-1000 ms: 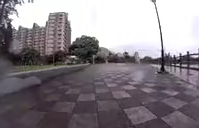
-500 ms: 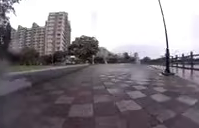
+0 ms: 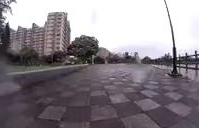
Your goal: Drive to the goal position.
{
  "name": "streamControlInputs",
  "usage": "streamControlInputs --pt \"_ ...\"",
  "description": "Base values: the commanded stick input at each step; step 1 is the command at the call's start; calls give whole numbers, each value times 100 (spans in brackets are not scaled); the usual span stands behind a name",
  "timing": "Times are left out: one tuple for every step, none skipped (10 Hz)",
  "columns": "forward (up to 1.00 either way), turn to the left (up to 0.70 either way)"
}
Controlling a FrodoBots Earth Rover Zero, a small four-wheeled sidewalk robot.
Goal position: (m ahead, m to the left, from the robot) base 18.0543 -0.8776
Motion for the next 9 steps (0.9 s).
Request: streamControlInputs --pt "100 0" --pt "100 0" --pt "100 0" --pt "100 0" --pt "100 0" --pt "100 0" --pt "100 0" --pt "100 0" --pt "100 0"
